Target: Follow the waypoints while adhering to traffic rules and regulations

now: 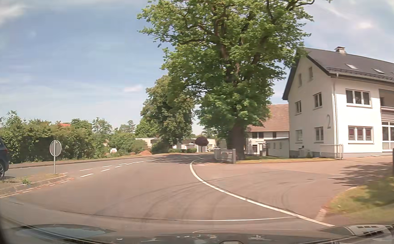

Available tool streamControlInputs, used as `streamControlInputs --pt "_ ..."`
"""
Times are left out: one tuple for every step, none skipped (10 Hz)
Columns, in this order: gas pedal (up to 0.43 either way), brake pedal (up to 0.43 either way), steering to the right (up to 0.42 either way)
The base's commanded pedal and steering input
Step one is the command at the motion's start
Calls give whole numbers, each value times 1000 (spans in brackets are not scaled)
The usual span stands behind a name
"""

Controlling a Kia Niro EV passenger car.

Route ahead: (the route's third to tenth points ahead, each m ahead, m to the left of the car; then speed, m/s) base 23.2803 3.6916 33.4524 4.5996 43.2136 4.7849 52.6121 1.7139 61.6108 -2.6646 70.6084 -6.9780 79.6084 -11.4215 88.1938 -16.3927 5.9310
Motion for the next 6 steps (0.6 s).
streamControlInputs --pt "287 0 -262" --pt "287 0 -221" --pt "287 0 -182" --pt "311 0 -137" --pt "311 0 -96" --pt "311 0 -72"
